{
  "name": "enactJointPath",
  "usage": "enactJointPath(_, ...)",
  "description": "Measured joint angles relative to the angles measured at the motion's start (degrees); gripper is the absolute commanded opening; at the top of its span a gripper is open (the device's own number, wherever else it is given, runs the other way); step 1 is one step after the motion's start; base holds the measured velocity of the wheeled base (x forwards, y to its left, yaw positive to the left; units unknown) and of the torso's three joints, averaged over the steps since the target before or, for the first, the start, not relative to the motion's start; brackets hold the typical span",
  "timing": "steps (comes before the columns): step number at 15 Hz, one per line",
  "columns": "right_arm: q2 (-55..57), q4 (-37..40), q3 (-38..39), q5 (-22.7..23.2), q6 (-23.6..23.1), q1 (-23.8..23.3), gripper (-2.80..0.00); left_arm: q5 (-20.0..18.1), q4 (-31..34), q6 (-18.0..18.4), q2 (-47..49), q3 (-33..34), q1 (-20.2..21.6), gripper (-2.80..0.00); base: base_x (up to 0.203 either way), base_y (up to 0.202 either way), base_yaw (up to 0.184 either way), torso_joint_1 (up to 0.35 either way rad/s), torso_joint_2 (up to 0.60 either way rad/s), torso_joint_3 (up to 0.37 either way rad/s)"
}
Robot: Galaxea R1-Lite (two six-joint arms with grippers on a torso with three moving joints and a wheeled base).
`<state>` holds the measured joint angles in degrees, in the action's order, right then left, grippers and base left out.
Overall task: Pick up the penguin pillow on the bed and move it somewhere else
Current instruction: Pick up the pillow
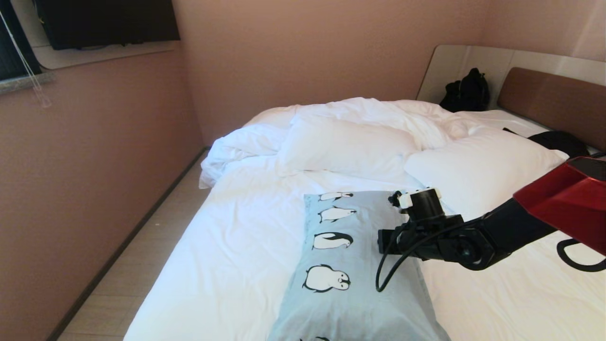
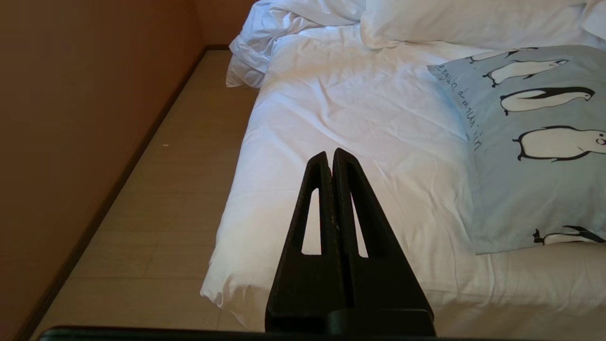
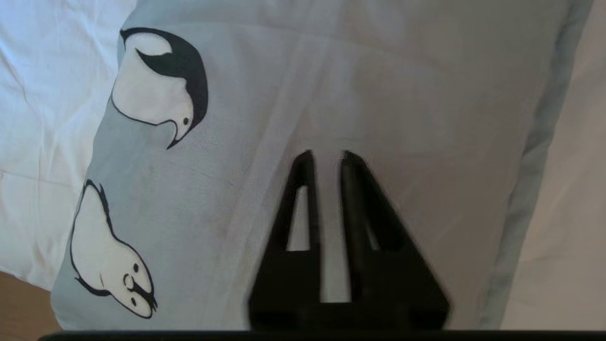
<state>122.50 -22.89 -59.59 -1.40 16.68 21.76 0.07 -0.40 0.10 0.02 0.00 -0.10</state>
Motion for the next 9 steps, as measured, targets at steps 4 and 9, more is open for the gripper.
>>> enactJointPath(4, 0.8, 0.0, 0.2, 0.1, 0.1, 0.9, 0.0, 0.0, 0.0, 0.0, 0.0, 0.0, 0.0, -2.8, 0.0, 0.0, 0.0, 0.0, 0.0, 0.0)
enactJointPath(9, 0.8, -1.0, 1.4, 0.7, 0.2, 1.2, 0.0, 0.0, -0.1, 0.0, 0.0, 0.0, 0.0, -2.8, 0.0, 0.0, 0.0, 0.0, 0.0, 0.0)
